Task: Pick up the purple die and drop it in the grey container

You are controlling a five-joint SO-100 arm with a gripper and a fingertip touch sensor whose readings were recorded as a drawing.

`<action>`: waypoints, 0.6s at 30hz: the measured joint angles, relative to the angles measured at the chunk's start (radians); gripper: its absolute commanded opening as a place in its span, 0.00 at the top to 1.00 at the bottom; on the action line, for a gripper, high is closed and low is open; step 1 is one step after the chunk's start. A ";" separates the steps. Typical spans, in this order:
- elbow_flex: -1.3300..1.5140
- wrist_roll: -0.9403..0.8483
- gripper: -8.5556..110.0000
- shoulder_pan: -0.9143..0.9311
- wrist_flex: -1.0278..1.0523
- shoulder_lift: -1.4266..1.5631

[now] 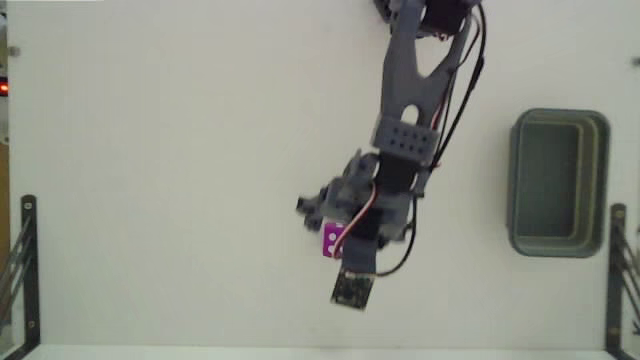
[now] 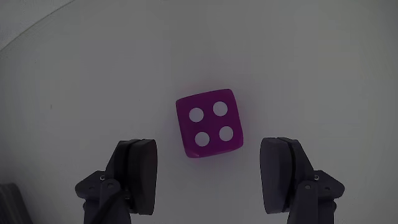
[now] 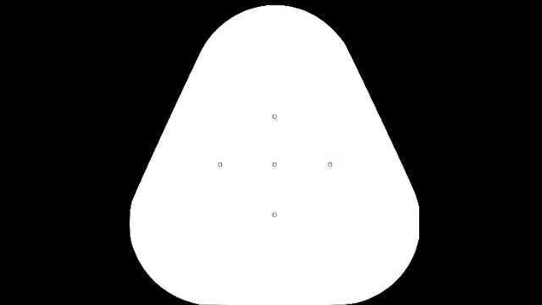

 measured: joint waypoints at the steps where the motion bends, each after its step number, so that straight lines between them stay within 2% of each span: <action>1: -0.011 0.000 0.00 0.000 0.000 -0.014; 18: -0.273 0.000 0.00 0.000 0.011 -0.249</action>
